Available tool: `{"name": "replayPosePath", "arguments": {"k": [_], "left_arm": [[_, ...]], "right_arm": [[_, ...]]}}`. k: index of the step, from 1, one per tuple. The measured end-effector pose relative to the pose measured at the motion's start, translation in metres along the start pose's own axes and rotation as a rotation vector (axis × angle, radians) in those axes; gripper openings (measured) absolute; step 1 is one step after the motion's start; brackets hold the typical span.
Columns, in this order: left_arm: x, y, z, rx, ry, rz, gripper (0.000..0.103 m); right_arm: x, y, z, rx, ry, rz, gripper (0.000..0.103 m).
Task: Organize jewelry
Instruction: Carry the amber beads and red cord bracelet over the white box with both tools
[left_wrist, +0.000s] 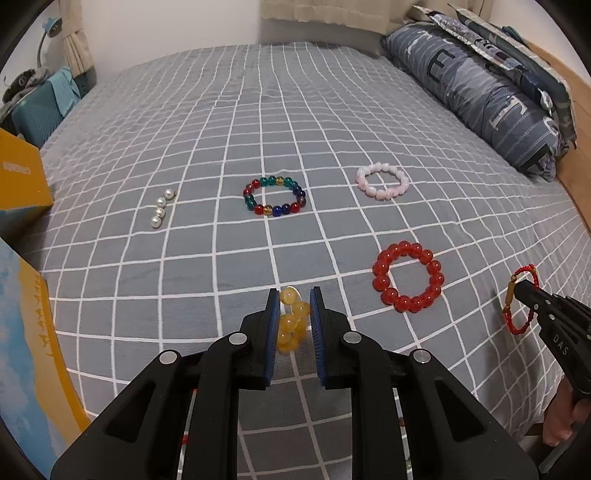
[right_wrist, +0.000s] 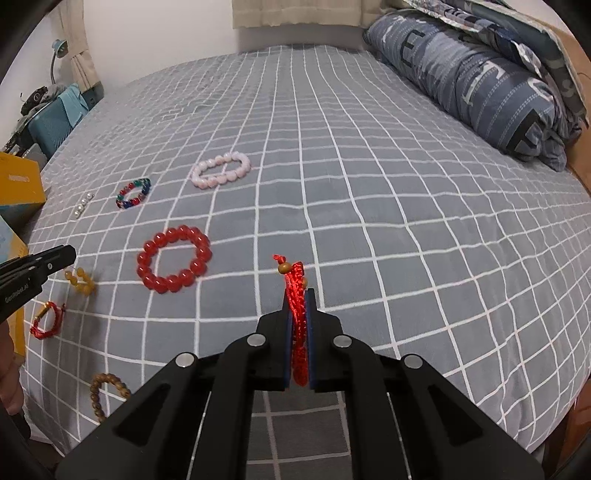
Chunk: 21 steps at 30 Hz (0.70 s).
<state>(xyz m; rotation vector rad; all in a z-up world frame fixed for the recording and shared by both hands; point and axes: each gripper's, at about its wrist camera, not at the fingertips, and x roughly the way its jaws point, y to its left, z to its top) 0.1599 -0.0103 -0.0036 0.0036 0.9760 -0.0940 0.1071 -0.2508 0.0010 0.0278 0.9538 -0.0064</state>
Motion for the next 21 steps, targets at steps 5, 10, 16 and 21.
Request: {"name": "replayPosePath", "arguments": {"k": [5,10,16,21], "left_arm": [[-0.016,0.007,0.005,-0.007,-0.019,0.003,0.016],[-0.038,0.017,0.011,-0.015,-0.046,0.013,0.016],[-0.066,0.031,0.018,-0.025,-0.075,0.029,0.016],[-0.093,0.053,0.019,-0.051,-0.099,0.045,0.016]], "right_arm": [[-0.010,0.009,0.011,-0.008,-0.027,0.009,0.005],[-0.021,0.024,0.023,-0.025,-0.056,0.023,0.005],[-0.036,0.048,0.040,-0.048,-0.088,0.047,0.005],[-0.050,0.078,0.056,-0.076,-0.115,0.080,0.005]]}}
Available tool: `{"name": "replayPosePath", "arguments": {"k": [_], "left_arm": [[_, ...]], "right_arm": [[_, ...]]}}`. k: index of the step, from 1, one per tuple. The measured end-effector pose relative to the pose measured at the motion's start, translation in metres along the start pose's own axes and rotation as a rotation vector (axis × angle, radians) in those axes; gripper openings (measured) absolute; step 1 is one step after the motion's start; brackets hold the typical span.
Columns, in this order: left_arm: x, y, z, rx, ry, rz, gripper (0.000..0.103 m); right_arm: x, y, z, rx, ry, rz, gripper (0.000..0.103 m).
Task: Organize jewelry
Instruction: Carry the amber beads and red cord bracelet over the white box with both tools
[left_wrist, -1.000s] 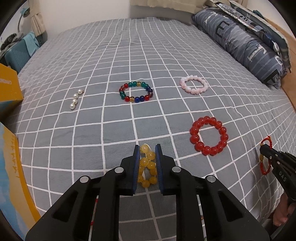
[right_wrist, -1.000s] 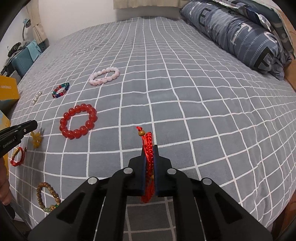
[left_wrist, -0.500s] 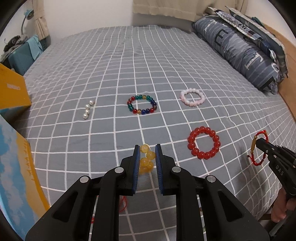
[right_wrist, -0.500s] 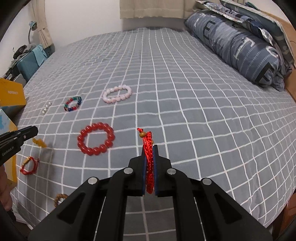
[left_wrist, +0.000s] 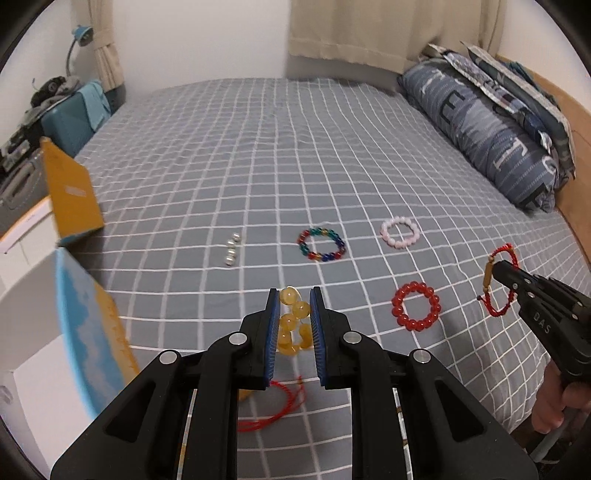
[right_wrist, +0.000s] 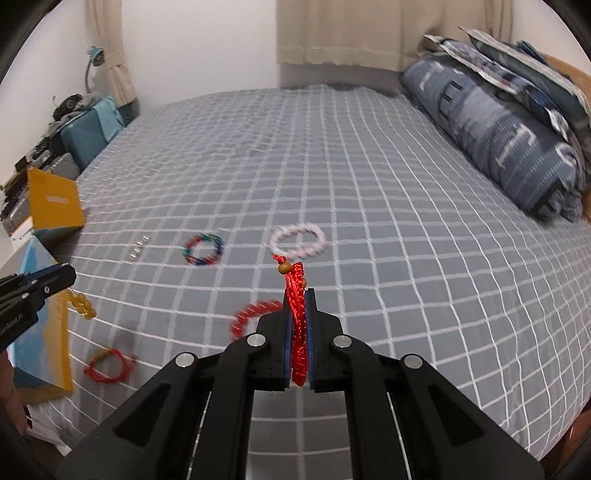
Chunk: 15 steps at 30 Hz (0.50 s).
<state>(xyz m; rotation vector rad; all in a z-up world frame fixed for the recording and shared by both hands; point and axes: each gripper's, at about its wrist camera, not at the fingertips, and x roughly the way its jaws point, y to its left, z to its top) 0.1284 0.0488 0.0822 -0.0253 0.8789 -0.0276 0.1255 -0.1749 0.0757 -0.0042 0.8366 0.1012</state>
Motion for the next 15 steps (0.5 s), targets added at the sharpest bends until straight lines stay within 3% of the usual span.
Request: {"name": "replayPosePath", "arguments": {"k": [6,15], "left_arm": [[-0.039,0.041,0.002,-0.055,-0.041,0.048,0.016],[-0.095,0.127,-0.018,-0.184,-0.084,0.163,0.016]], "right_arm": [[-0.015,0.055,0.024,-0.061,-0.033,0.067,0.005],[-0.045,0.176,0.048,-0.200,-0.084,0.223,0.005]]}}
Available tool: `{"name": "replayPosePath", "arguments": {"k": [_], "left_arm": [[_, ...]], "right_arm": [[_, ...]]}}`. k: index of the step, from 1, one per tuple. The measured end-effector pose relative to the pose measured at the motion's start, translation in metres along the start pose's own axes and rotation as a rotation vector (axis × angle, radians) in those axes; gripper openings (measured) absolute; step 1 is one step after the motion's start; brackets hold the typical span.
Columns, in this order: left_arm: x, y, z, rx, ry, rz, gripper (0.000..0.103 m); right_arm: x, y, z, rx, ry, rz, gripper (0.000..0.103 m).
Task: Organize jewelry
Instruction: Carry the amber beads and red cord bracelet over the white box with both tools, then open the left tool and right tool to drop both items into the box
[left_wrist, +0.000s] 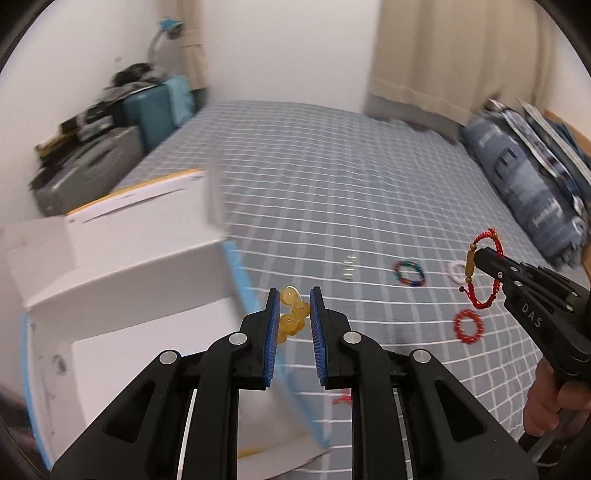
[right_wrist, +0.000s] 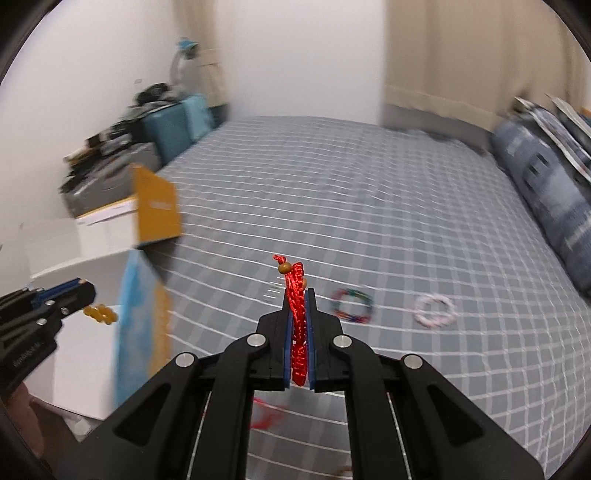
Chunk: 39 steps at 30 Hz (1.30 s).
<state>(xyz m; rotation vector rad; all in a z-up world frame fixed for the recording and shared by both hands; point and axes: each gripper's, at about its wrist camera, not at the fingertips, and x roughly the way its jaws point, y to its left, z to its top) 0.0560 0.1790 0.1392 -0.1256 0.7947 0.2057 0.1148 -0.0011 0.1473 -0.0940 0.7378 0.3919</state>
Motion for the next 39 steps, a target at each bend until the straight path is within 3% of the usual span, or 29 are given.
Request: {"name": "replayPosePath", "arguments": {"k": [10,18,26,39], "left_arm": [[-0.026,0.109,-0.032,-0.149,0.016,0.135,0.016],[-0.028,0.174,-0.071,-0.248,0.069,0.217,0.016],[-0.026,0.195,-0.100,-0.291,0.114,0.244,0.012],[-0.008,0.204,-0.113,-0.321,0.177,0.243,0.015]], "right_arm": [[0.015,0.144,0.007,-0.151,0.026,0.179,0.005],[0.036,0.217,-0.023,-0.215,0.124,0.235,0.005],[0.061,0.249,-0.053,-0.237,0.225,0.235,0.005],[0.080,0.254,-0.070,-0.237,0.327,0.216,0.008]]}}
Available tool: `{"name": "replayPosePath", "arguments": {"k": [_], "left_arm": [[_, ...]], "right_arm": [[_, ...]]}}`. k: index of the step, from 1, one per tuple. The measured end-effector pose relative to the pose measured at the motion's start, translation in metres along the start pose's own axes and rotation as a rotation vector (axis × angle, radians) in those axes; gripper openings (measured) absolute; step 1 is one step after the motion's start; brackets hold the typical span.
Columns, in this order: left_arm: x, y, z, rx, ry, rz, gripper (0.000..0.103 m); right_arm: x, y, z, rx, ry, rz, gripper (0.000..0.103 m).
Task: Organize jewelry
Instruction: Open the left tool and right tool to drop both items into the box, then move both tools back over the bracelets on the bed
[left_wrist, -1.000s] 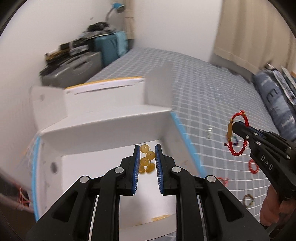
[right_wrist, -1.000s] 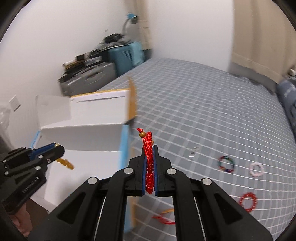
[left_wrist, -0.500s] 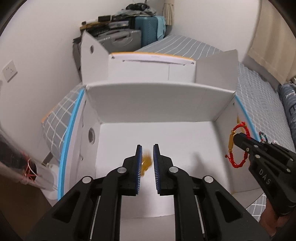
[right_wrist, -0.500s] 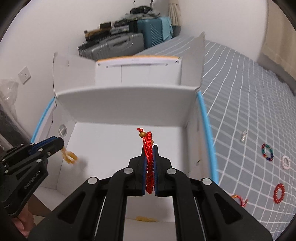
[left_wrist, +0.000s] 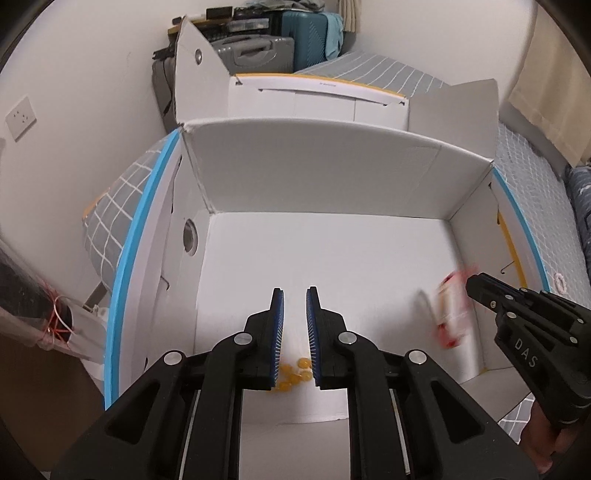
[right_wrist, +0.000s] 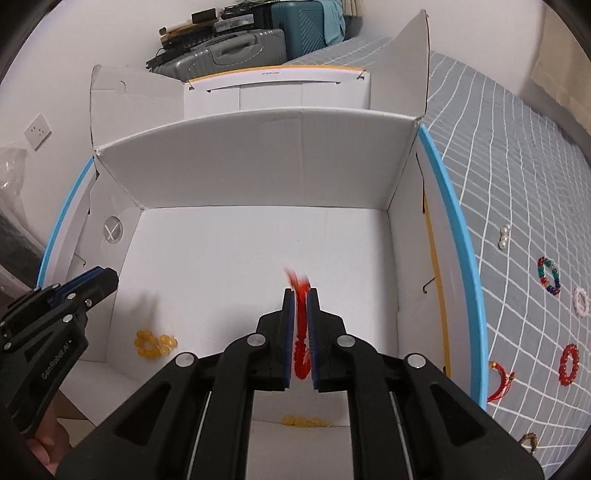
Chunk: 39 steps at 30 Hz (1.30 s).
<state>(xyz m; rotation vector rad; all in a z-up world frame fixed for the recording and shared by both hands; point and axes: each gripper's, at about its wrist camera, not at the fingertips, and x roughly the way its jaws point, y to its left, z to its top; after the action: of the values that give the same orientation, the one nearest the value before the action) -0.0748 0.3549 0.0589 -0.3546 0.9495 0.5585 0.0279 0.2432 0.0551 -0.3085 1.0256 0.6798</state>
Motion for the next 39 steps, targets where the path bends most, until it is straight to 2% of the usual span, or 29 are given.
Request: {"name": "replayPosePath", "arguments": {"k": [2,3,4,5,7,14,16,17,20,27,32,39], "left_arm": [[0.001,0.001,-0.001,0.000,0.006,0.009,0.024],[0.000,0.001,-0.001,-0.002,0.003,0.009,0.032],[-0.001,0.001,-0.002,0.000,-0.001,0.011,0.034],[-0.002,0.001,-0.002,-0.001,-0.004,0.014,0.035],[-0.005,0.004,-0.002,-0.009,-0.012,0.013,0.048],[-0.028,0.006,0.001,-0.011,-0.083,0.041,0.072],[-0.037,0.004,0.002,-0.009,-0.114,0.048,0.085],[-0.041,0.004,0.003,-0.013,-0.127,0.047,0.088],[-0.050,0.000,0.007,-0.019,-0.156,0.034,0.097],[-0.061,-0.024,0.016,0.011,-0.178,0.020,0.097],[-0.069,-0.057,0.022,0.056,-0.203,-0.027,0.097],[-0.064,-0.132,0.023,0.175,-0.199,-0.109,0.097]], "right_arm": [[0.001,0.001,-0.001,-0.005,0.002,-0.009,0.011],[0.001,0.001,-0.001,-0.003,0.002,-0.003,0.018],[0.001,0.002,0.001,0.001,-0.002,-0.001,0.035],[-0.001,0.002,0.000,0.000,-0.013,-0.009,0.048],[-0.008,0.005,0.001,-0.020,-0.041,-0.024,0.050],[-0.031,0.008,0.003,-0.043,-0.117,-0.026,0.082],[-0.041,0.003,0.005,-0.039,-0.153,-0.034,0.087],[-0.045,0.000,0.006,-0.037,-0.164,-0.035,0.091],[-0.061,-0.015,0.008,-0.017,-0.215,-0.056,0.096],[-0.091,-0.061,0.010,0.038,-0.269,-0.090,0.095],[-0.108,-0.099,0.008,0.078,-0.303,-0.134,0.096],[-0.128,-0.181,-0.008,0.175,-0.313,-0.220,0.095]]}}
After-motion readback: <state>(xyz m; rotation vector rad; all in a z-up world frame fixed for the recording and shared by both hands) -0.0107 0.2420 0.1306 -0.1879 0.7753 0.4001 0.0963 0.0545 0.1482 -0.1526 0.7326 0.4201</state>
